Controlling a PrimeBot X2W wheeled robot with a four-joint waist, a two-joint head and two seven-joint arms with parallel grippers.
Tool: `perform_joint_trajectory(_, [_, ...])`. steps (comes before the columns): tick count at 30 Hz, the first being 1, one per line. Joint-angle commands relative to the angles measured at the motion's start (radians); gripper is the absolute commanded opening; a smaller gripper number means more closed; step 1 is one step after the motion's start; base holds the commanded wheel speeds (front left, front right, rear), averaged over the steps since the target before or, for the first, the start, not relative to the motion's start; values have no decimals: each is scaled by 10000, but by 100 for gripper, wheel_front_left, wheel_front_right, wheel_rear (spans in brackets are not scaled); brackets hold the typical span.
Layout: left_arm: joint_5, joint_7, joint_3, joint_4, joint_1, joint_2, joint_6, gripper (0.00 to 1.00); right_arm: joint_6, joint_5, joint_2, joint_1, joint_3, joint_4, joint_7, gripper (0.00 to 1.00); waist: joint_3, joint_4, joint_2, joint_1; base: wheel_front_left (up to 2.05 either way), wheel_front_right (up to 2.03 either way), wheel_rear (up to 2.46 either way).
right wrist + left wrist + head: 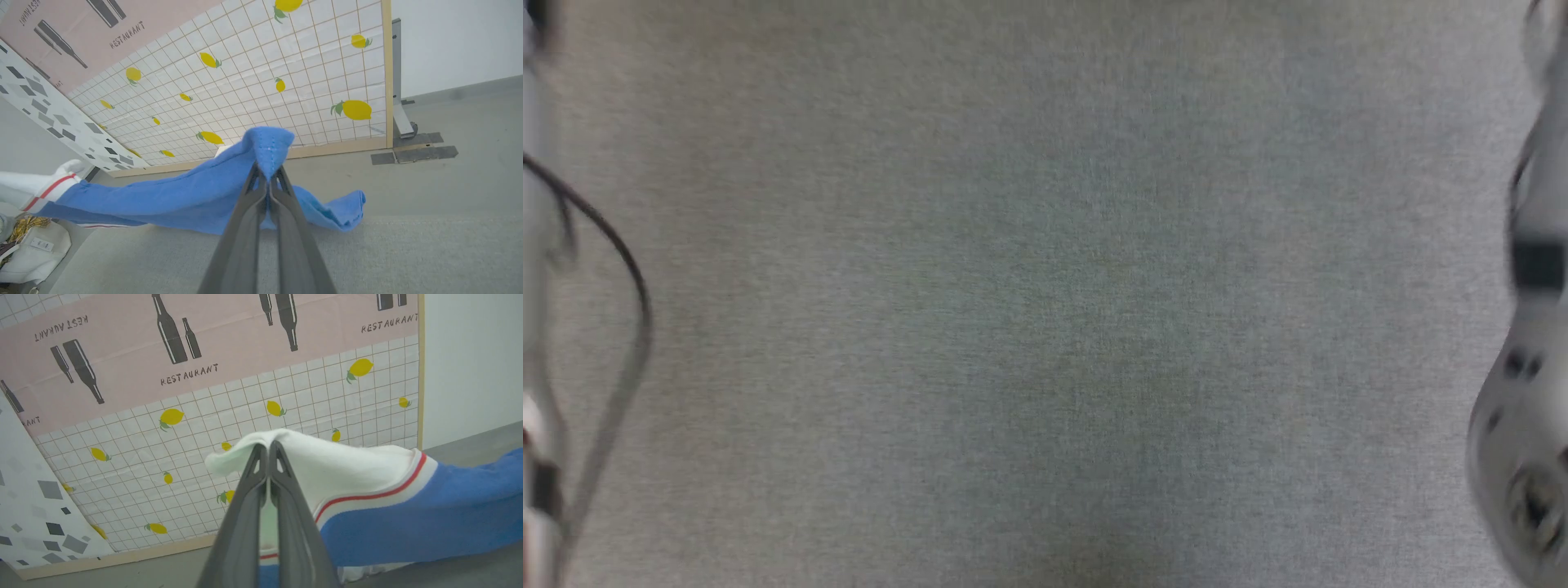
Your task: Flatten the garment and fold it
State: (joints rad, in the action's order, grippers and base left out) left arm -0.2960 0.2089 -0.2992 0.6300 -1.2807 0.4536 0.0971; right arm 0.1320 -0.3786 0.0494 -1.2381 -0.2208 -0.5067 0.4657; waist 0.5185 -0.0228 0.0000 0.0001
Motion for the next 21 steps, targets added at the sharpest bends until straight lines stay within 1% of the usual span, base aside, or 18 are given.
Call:
perform_joint_trajectory(1, [-175, 161, 90, -171, 721, -49, -41, 0, -13, -319, 16, 620, 127, 229, -83, 0, -764, 245, 0, -1, 0, 0, 0])
perform_joint_trajectory(5, [-599, 384, 213, -919, 3047, -288, -257, 0, -13, -1270, 213, 2750, 409, 868, -306, 0, -1728, 434, 0, -1, 0, 0, 0])
perform_joint_trajectory(6, [-749, 424, 266, -1226, 3876, -376, -344, 0, -13, -1563, 272, 3528, 482, 1113, -384, 0, -2069, 491, 0, -1, 0, 0, 0])
perform_joint_trajectory(9, [-1043, 457, 294, -1909, 5775, -540, -539, 0, -13, -2238, 261, 5230, 518, 1681, -481, 0, -2763, 556, 0, -1, 0, 0, 0])
perform_joint_trajectory(12, [-1435, 349, 284, -2574, 7788, -774, -843, 0, -13, -2662, 261, 7041, 573, 2327, -571, 0, -3427, 581, 0, -1, 0, 0, 0])
perform_joint_trajectory(13, [-1651, 150, 232, -3004, 9030, -860, -1030, 0, -13, -2796, 285, 8110, 607, 2712, -593, 0, -3732, 551, 0, -1, 0, 0, 0])
perform_joint_trajectory(16, [-2062, -145, 284, -3401, 10640, -959, -1306, 0, -13, -2650, 472, 9467, 746, 3217, -778, 0, -4151, 520, 0, -1, 0, 0, 0])
perform_joint_trajectory(19, [-2382, -673, 264, -3717, 11939, -1001, -1605, 0, -13, -2626, 510, 10635, 636, 3613, -853, 0, -4442, 557, 0, -1, 0, 0, 0])
perform_joint_trajectory(21, [-2642, -1208, 248, -3910, 12780, -950, -1777, 0, -13, -2553, 543, 11432, 520, 3858, -742, 0, -4642, 587, 0, -1, 0, 0, 0])
